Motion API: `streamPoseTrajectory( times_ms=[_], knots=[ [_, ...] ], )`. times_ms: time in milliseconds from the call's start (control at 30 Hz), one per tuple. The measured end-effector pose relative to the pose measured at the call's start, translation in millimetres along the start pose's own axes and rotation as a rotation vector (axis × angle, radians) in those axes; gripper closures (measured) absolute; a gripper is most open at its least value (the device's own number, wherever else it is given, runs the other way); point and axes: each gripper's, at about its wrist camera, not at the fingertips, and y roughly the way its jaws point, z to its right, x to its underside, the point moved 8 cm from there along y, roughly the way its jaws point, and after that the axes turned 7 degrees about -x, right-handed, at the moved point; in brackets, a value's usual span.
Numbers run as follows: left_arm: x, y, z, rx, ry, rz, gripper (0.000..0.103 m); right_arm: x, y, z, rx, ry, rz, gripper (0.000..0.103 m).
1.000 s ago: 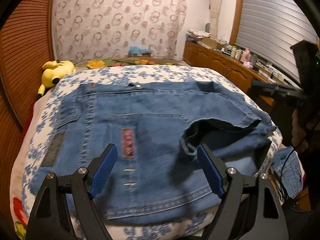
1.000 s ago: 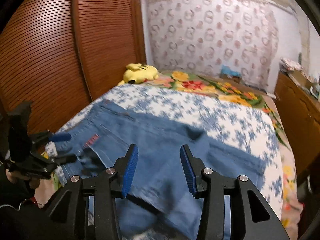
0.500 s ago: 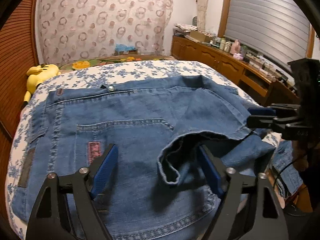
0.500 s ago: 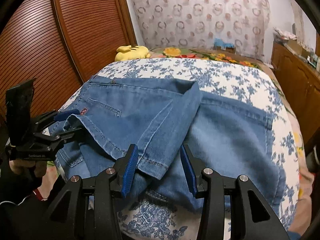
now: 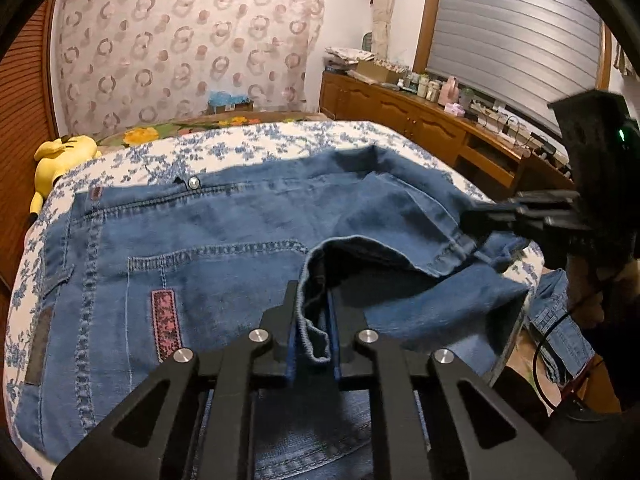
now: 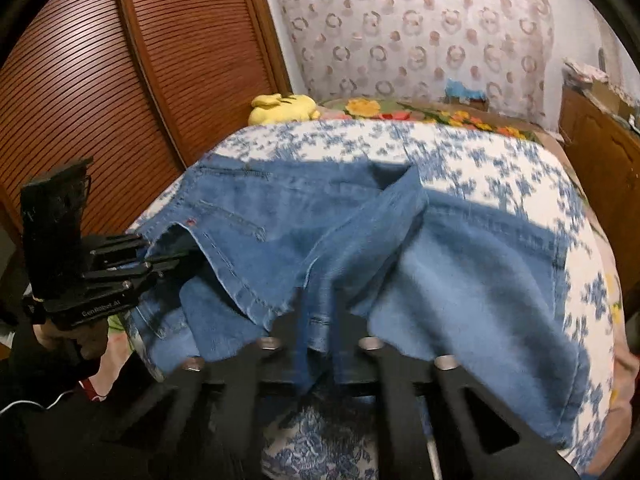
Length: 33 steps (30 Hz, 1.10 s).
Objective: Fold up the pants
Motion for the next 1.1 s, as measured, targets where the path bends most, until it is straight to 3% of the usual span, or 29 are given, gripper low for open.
streamPoseTrajectory(
  times_ms=[300,567,867,1100],
  knots=[
    [-22.3,-59.4,-23.9,-0.038,-0.048,0.127,0.092,-74.7,-16.4,-38.3,-0.033,-0.15,0.143,0.099],
    [-21.5,-106.1,-65.5,-0.116,-0.104,0.184,0.093,-122.3,12.2,-100.9,-0.084,-0.263,0.174,0.099],
    [6.3,-114.1,-110.6,-0.182,-0.188,0.162,0.094,-149.6,73.8,-140.6,-0.128,-0.337,0.147,0.1],
    [39.1,-85.4,-139.2,-0.229,-0.225,0.066,0.094,-151.7,143.5,-149.6,-0.122,-0.332,0.042,0.1]
  ],
)
